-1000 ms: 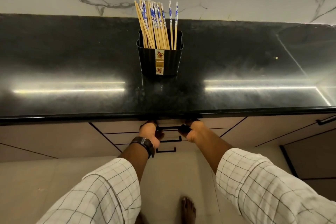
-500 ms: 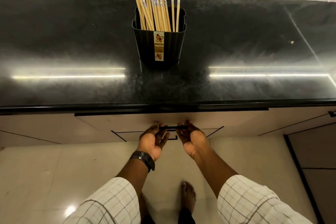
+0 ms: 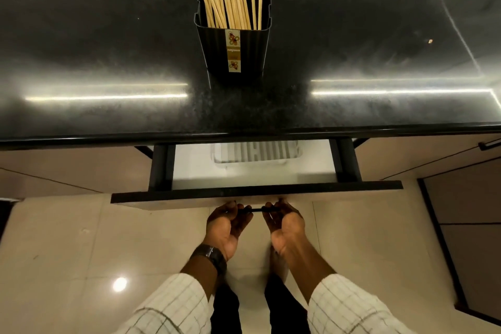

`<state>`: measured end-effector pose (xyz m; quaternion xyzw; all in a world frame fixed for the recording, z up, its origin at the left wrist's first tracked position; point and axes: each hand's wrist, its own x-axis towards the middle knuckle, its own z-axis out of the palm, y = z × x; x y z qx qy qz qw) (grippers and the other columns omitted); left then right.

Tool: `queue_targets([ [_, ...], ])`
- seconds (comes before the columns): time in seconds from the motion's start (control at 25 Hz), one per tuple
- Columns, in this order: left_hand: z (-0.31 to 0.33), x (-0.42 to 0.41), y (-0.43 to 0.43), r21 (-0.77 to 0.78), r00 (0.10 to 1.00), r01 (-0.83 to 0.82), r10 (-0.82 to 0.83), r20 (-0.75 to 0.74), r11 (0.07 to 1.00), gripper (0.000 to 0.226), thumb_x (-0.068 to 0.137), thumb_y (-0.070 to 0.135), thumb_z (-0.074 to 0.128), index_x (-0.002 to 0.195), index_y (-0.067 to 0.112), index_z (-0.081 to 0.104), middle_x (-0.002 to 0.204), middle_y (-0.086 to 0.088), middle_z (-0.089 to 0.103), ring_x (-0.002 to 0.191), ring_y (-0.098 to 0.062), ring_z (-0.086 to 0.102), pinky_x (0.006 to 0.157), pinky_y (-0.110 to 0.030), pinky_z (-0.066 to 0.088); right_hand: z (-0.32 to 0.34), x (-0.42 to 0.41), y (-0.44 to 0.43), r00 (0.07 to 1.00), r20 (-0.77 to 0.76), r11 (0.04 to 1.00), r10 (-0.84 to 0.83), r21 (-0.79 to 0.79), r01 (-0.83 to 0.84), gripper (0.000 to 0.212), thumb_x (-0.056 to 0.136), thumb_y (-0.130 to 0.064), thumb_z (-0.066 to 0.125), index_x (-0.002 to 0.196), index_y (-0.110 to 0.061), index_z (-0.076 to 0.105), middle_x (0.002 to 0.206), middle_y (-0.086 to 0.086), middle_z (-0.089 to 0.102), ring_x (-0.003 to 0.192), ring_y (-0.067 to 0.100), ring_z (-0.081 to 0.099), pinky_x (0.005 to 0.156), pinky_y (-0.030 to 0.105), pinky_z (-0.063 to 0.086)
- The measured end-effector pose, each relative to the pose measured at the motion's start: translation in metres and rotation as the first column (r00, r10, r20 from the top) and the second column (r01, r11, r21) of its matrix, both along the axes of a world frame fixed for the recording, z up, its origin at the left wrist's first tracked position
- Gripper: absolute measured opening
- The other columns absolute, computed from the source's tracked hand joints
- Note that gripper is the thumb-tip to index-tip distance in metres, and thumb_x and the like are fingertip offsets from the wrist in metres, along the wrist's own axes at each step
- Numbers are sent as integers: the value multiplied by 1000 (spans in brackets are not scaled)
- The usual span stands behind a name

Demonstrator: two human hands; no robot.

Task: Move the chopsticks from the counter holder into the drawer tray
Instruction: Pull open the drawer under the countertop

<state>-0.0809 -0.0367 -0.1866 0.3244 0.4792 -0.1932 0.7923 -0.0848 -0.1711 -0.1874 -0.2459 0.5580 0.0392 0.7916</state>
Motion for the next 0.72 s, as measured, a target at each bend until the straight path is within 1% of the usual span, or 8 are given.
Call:
queue_targets([
  [0.12, 3, -1, 2, -10, 999, 9, -10, -45, 1000, 14, 97, -3, 49, 95, 0, 62, 88, -17, 66, 84, -34, 67, 76, -45, 56, 5, 0, -2, 1000, -27, 1000, 9, 12, -9, 16, 98, 3, 51, 95, -4, 65, 87, 14, 64, 73, 26, 62, 89, 43, 57],
  [0.16, 2, 0, 1, -13, 998, 1, -2, -56, 1000, 15, 97, -3, 48, 94, 0, 62, 87, -16, 65, 83, -33, 66, 77, -45, 56, 6, 1, -2, 999, -32, 1000, 10, 11, -10, 18, 99, 4, 49, 93, -4, 65, 87, 14, 64, 73, 26, 62, 89, 43, 57],
  [0.28, -1, -7, 0, -32, 998, -21, 19, -60, 999, 15, 96, -4, 48, 92, 0, 62, 87, -16, 65, 82, -33, 65, 90, -47, 52, 6, -4, -1, 999, -49, 1000, 18, -1, -18, 21, 100, 3, 45, 89, -4, 62, 83, 12, 61, 73, 26, 61, 92, 43, 54],
  [0.36, -2, -15, 2, -60, 998, -38, 35, -50, 997, 13, 95, -4, 50, 92, 0, 63, 88, -17, 65, 84, -34, 65, 93, -47, 51, 6, -11, -1, 998, -51, 1000, 27, 4, -27, 21, 99, 2, 44, 88, -5, 61, 82, 12, 61, 73, 26, 61, 89, 42, 54],
  [0.44, -3, -25, 4, -84, 998, -54, 50, -50, 995, 11, 95, -4, 52, 94, -1, 63, 91, -18, 66, 87, -36, 66, 95, -48, 50, 3, -19, -1, 998, -56, 999, 38, 4, -38, 18, 99, -1, 46, 93, -4, 63, 84, 12, 62, 75, 27, 63, 81, 41, 56],
  [0.52, -4, -33, 4, -101, 997, -65, 60, -50, 993, 11, 95, -4, 53, 95, -1, 63, 93, -19, 66, 89, -37, 66, 94, -49, 51, 1, -26, -1, 997, -67, 999, 41, -7, -42, 18, 99, -4, 47, 104, -3, 64, 86, 12, 64, 78, 27, 65, 75, 40, 58],
  [0.6, -5, -40, 5, -120, 996, -77, 71, -56, 990, 11, 94, -4, 53, 95, -1, 64, 95, -19, 66, 90, -38, 66, 92, -49, 52, 1, -30, 0, 996, -82, 999, 36, -26, -38, 21, 98, -6, 47, 112, -3, 63, 88, 13, 65, 80, 27, 66, 77, 40, 59],
  [0.72, -3, -45, 6, -127, 995, -80, 72, -67, 989, 11, 93, -5, 54, 98, -1, 64, 97, -20, 67, 92, -38, 67, 94, -49, 52, 3, -35, 1, 994, -106, 998, 34, -45, -39, 23, 99, -9, 49, 115, -3, 64, 92, 14, 66, 81, 27, 67, 85, 41, 60],
])
